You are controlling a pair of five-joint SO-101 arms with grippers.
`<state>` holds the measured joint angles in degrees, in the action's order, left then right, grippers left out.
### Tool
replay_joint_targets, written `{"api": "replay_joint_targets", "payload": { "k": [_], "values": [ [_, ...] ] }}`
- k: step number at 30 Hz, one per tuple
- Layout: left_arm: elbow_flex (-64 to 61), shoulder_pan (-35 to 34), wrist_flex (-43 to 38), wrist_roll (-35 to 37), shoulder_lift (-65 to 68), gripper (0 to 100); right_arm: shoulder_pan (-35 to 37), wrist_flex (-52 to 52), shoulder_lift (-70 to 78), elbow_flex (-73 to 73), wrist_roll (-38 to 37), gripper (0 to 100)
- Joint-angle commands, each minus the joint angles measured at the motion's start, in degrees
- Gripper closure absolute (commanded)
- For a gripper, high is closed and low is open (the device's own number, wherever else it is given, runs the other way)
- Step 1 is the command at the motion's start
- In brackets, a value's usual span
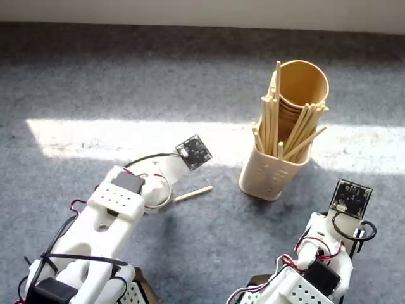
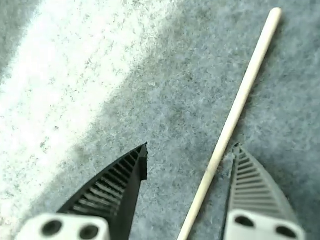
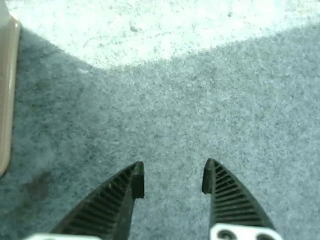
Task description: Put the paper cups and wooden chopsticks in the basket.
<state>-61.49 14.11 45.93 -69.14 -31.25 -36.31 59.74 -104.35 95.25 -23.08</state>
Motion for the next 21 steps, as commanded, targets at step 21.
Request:
{"api": "replay_joint_targets", "payload": {
  "k": [21],
  "values": [
    [-10.8, 1.2, -6.6, 0.7, -0.2, 77, 0.5, 0.4, -0.7, 7.7, -1.5, 80.0]
  ]
}}
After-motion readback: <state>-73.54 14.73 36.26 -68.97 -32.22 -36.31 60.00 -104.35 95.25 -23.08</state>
